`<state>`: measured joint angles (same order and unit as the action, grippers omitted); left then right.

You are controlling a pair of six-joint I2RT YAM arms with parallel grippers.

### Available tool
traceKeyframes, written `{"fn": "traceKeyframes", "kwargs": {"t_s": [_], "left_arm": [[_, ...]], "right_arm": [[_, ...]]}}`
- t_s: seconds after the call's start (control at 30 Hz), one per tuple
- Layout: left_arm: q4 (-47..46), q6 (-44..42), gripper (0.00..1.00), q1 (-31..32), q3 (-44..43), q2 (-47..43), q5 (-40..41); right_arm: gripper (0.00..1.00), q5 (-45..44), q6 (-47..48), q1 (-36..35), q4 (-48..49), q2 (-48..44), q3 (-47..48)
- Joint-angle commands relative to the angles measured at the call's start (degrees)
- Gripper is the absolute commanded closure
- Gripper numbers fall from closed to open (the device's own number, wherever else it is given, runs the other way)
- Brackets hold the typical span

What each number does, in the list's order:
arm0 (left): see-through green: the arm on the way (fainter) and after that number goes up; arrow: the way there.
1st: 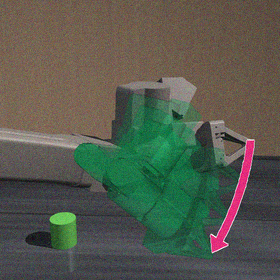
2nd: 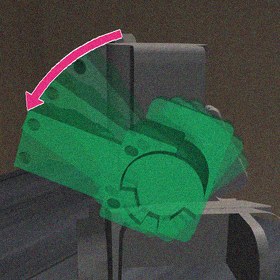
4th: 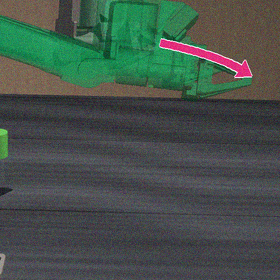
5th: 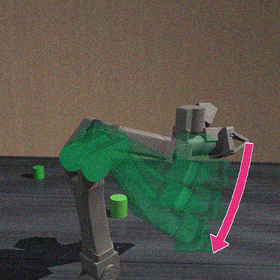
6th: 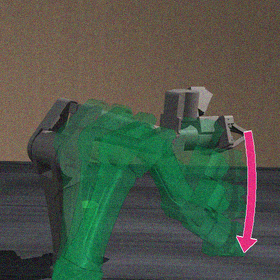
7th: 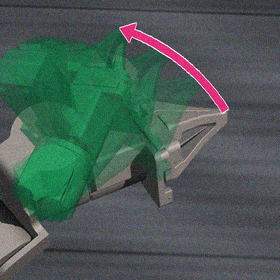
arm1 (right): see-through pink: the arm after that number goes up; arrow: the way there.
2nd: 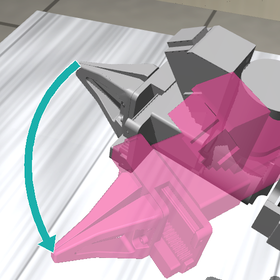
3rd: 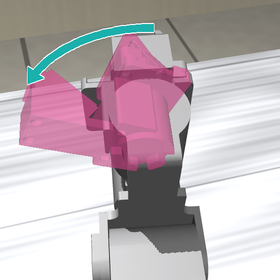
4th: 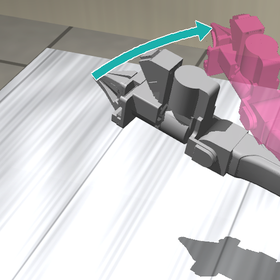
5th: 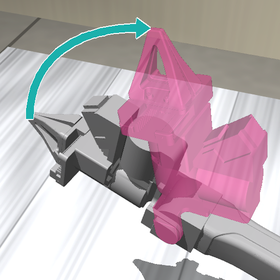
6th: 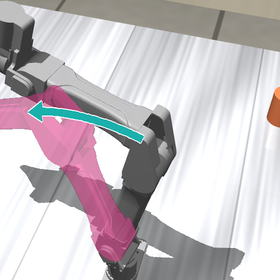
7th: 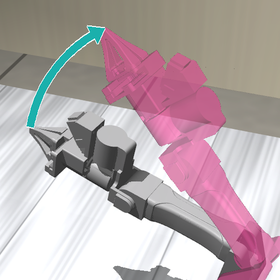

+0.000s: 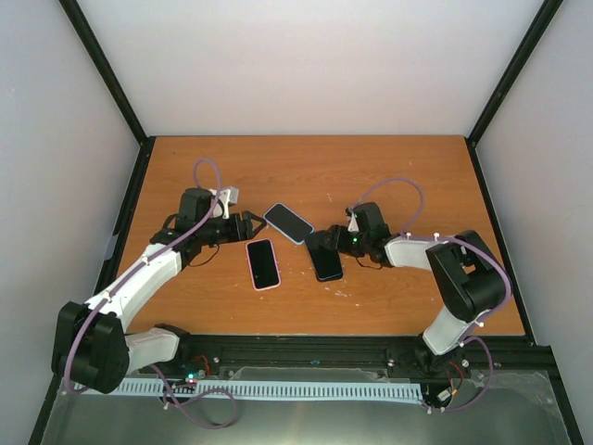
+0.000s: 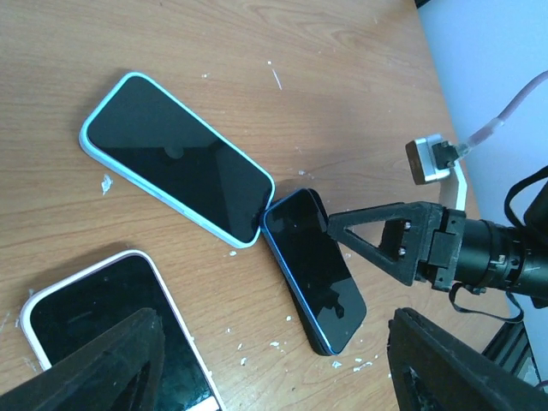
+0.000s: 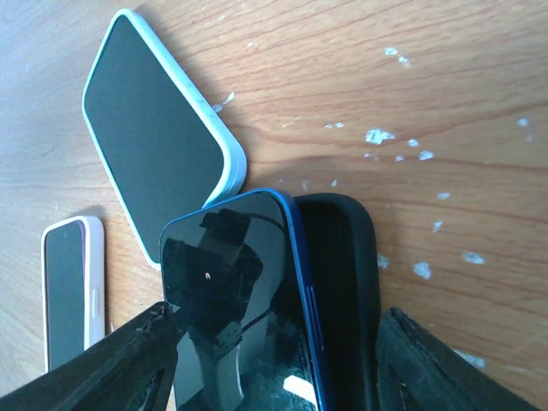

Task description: Put the phone into the phone case

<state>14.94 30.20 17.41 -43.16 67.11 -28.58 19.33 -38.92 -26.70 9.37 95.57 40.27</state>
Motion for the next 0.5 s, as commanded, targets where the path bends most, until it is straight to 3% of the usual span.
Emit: {"fn": "traceKeyframes", "kwargs": {"t_s": [0.0, 0.2, 0.47], "left_arm": [[-4.07, 2.43, 0.29, 0.93, 1.15, 2.2, -2.57], [-11.03, 6.24, 0.36, 2.15, 1.86, 7.46, -4.8], [-16.5, 8.97, 0.43, 7.57, -2.26, 18.18, -3.24]], "right_arm": [[0.38, 3.07, 2.16, -1.06, -0.16, -1.99, 0.37], [0.44, -1.57, 2.37, -1.02, -6.15, -7.66, -3.77], [0.58, -1.42, 3.02, -1.03, -5.08, -10.76, -8.66]]}}
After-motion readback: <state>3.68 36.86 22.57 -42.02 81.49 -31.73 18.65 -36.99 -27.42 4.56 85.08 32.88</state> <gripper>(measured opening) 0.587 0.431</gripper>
